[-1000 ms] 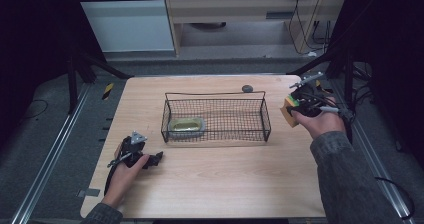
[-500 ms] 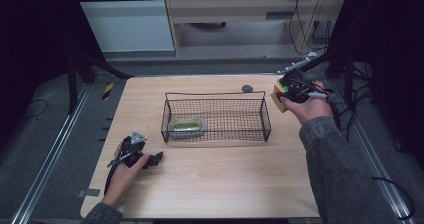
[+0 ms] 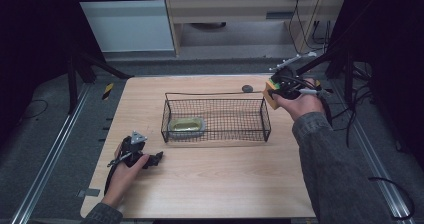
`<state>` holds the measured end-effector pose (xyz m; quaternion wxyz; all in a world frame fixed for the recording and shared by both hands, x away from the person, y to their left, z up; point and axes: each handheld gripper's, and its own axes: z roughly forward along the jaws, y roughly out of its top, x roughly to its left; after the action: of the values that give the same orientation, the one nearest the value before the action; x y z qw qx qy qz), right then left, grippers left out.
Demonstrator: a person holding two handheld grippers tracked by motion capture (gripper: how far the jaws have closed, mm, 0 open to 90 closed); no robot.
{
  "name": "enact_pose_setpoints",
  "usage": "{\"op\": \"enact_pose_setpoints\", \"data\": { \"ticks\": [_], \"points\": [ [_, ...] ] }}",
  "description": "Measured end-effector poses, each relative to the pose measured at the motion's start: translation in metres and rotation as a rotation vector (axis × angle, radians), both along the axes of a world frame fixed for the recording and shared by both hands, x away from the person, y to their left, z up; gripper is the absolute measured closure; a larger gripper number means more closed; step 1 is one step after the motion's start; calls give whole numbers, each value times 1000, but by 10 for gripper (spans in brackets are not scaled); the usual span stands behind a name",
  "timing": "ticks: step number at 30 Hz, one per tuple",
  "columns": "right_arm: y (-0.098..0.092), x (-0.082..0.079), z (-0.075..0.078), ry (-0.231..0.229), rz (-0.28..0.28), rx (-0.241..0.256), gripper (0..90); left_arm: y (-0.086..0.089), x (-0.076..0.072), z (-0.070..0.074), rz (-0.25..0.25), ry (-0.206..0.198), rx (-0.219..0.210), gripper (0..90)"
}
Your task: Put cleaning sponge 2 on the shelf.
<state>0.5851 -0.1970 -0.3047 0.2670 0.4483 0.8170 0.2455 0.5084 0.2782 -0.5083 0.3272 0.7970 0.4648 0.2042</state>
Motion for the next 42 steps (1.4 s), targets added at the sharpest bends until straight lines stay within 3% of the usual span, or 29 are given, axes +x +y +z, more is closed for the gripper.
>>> {"op": "enact_pose_setpoints", "data": {
  "ticks": [13,22,42],
  "points": [
    [20,14,-25,35,61,12,641,0,0,0,-1,0,-1,0],
    [31,25,-45,68,70,13,641,0,1,0,-1,-2,-5,0],
    [27,38,-71,117,65,22,641,0,1,0,-2,-1,-6,0]
  ]
}}
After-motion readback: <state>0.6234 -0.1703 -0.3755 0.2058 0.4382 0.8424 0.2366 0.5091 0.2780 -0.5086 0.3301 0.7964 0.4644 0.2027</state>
